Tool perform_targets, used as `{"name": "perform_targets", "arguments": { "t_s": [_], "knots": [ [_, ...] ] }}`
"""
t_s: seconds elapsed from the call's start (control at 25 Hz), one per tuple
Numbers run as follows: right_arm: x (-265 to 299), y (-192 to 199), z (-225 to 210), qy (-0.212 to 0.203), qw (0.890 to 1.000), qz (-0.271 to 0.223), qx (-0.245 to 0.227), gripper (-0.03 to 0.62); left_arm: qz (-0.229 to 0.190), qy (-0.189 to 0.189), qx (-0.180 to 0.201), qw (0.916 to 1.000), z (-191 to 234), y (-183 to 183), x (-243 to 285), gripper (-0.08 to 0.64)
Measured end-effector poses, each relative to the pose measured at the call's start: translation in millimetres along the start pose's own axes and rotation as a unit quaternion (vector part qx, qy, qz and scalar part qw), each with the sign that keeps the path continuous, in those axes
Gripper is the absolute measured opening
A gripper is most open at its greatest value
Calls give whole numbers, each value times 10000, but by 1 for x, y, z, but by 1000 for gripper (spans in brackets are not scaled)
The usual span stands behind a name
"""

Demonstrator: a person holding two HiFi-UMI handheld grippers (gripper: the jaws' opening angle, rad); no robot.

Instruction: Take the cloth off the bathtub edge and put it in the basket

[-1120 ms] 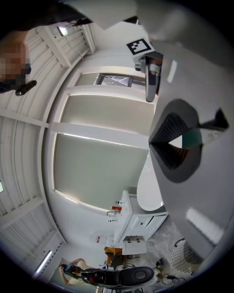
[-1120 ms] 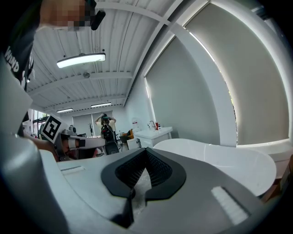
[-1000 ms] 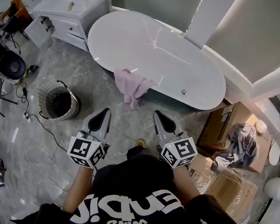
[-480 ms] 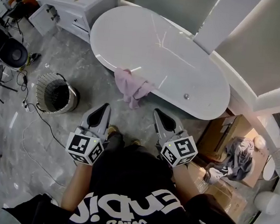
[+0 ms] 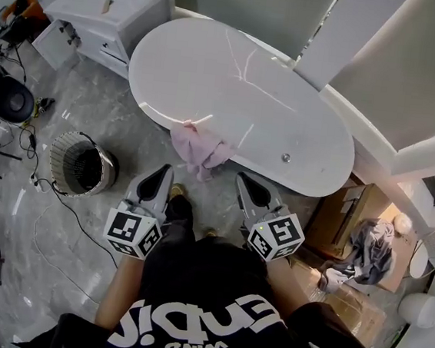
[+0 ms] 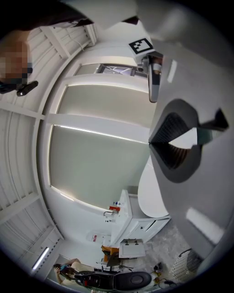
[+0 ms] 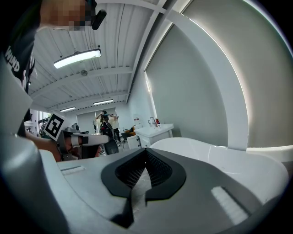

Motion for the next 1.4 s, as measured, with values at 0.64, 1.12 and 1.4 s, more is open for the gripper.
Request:
{"name": "perform_targets", "arguments": {
  "t_s": [0.64, 1.12, 1.4],
  "knots": [
    [107, -1, -36, 631, 9980, 17, -60, 5, 300, 1020, -17, 9943, 85, -13, 123, -3],
    [138, -13, -54, 1428, 9891, -322, -163, 5, 395, 1903, 4, 9809, 115, -23, 189, -3],
    [146, -20, -70, 1394, 9896, -323, -173, 5, 352, 1781, -19, 9834, 115, -26, 203, -3]
  ]
}}
Point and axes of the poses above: the fingertips, and each gripper's own axes: x forward along the fingers, z to its left, y out of its underside, the point moved 8 cm from there along -x, backward along the fingers, and after that the axes turned 14 degrees about -z, right-handed, at the moved point
